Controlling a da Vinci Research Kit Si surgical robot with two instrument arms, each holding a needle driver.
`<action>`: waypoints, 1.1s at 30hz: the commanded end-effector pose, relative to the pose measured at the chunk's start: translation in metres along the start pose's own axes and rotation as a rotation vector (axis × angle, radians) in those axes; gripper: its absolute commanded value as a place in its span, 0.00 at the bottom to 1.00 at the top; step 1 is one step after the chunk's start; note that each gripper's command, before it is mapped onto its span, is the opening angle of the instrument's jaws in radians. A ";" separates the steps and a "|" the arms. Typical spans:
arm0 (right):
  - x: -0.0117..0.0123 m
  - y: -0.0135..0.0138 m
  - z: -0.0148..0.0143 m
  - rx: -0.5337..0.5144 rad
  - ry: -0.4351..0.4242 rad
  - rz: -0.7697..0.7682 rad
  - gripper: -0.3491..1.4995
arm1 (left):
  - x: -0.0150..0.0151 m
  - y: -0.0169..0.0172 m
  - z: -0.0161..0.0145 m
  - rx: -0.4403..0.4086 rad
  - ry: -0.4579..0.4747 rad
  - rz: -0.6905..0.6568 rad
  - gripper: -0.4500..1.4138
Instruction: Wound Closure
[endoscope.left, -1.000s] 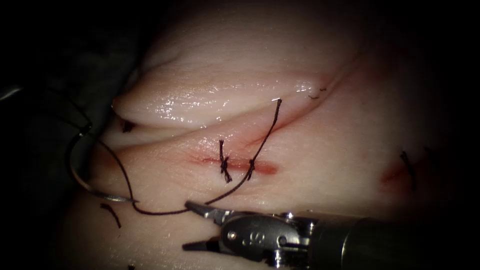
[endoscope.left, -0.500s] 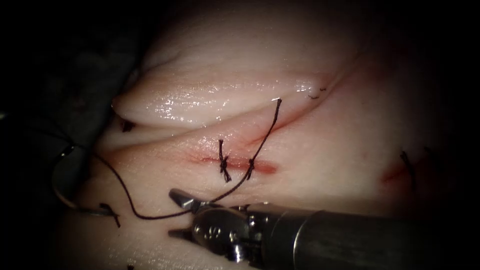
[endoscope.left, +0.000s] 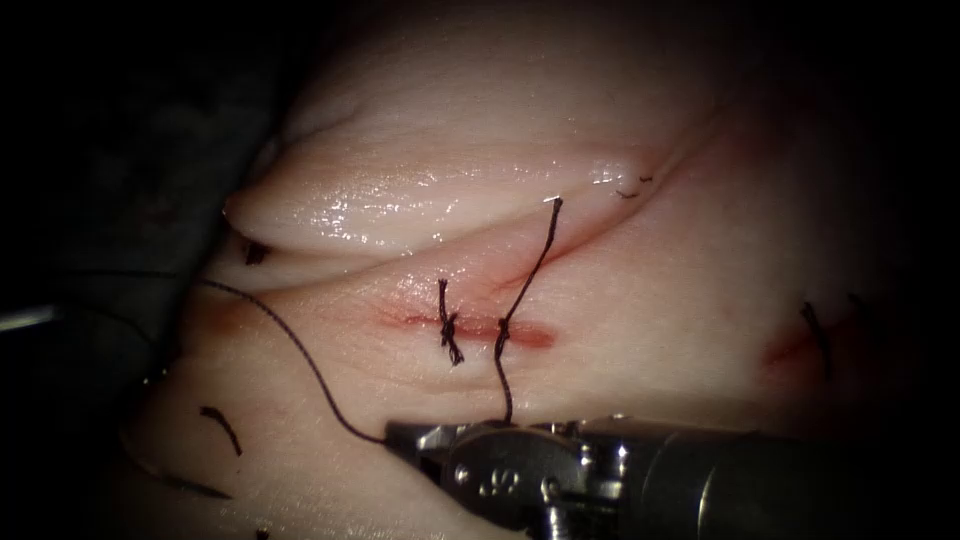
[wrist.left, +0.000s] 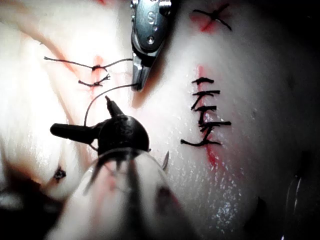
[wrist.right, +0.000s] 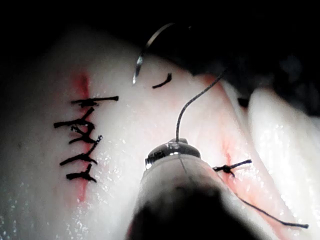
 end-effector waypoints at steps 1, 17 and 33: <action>-0.0003 0.0006 -0.0002 -0.016 -0.001 0.026 0.00 | -0.0002 0.0010 0.0003 -0.027 0.006 -0.015 0.94; -0.0066 0.0034 -0.0063 -0.126 -0.062 0.092 0.00 | -0.0037 0.0003 -0.0053 -0.381 -0.049 -0.053 0.99; -0.0063 0.0024 -0.0078 -0.129 -0.020 0.127 0.00 | -0.0007 -0.0018 -0.0039 -0.256 -0.050 -0.036 0.99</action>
